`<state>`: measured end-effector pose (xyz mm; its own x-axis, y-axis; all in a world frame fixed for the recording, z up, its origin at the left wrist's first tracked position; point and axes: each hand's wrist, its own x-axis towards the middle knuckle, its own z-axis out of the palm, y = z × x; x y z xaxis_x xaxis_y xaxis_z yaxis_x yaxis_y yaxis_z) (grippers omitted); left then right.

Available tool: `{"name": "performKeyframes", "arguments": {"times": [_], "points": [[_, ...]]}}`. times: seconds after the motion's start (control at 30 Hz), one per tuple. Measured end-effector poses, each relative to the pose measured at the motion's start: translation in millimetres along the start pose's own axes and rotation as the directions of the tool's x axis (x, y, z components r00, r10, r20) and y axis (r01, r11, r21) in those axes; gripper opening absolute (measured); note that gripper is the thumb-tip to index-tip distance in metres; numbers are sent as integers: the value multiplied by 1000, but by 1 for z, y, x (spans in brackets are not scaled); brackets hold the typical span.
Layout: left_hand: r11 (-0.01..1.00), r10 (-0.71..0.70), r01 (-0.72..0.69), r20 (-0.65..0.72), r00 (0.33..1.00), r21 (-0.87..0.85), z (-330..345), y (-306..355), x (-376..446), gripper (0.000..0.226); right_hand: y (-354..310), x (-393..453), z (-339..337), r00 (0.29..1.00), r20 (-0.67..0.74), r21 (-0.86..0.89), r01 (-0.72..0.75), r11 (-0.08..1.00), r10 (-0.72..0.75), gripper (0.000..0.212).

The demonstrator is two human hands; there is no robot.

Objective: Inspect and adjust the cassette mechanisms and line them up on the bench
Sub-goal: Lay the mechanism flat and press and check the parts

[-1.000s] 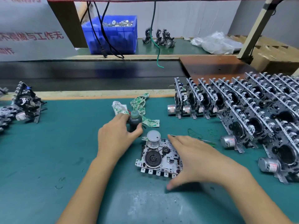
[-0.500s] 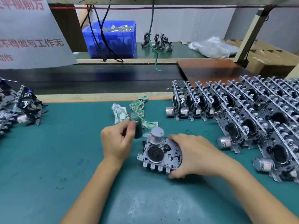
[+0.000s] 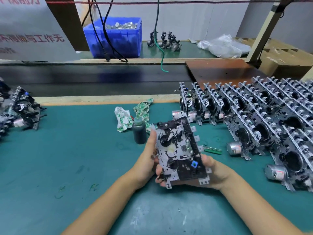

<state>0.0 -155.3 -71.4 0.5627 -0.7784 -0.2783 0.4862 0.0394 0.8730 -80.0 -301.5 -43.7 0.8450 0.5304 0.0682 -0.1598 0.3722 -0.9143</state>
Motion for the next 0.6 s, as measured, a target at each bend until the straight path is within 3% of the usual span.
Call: {"name": "performKeyframes", "arguments": {"times": [0.1, 0.13, 0.2, 0.3, 0.37, 0.47, 0.5, 0.53, 0.57, 0.6], "points": [[985, -28, 52, 143, 989, -165, 0, -1, -2, 71, 8, 1, -2, 994, -25, 156, -103, 982, 109, 61], [967, -30, 77, 194, 981, -241, 1, 1, -2, 68, 9, 1, -3, 994, -37, 139, -100, 985, 106, 56], [927, -4, 100, 258, 966, -360, 2, 6, -2, 68, 10, 0, -6, 994, -52, 12, -97, 995, 97, 35], [912, 19, 78, 231, 973, -403, 2, 14, 0, 95, 3, -5, -12, 931, -357, -305, -200, 931, 83, 25], [917, 29, 51, 192, 981, -396, 1, 12, 2, 85, -4, -10, -19, 866, -498, -428, -191, 883, -54, 13], [880, 4, 59, 131, 991, -471, -3, 5, 4, 56, -8, -12, -31, 679, -714, -355, -139, 925, -172, 33], [875, -2, 59, 119, 993, -480, -5, 2, 4, 54, -7, -13, -33, 605, -760, -410, -163, 898, -237, 32], [879, -11, 60, 106, 994, -472, -6, 0, 3, 54, -4, -13, -36, 544, -769, -536, -264, 802, -335, 28], [885, -20, 64, 100, 995, -461, -6, -1, 2, 55, -1, -15, -39, 526, -735, -663, -427, 615, -427, 24], [886, -29, 74, 105, 994, -458, -6, -3, 2, 57, 2, -16, -41, 570, -679, -732, -571, 372, -462, 21]]}}
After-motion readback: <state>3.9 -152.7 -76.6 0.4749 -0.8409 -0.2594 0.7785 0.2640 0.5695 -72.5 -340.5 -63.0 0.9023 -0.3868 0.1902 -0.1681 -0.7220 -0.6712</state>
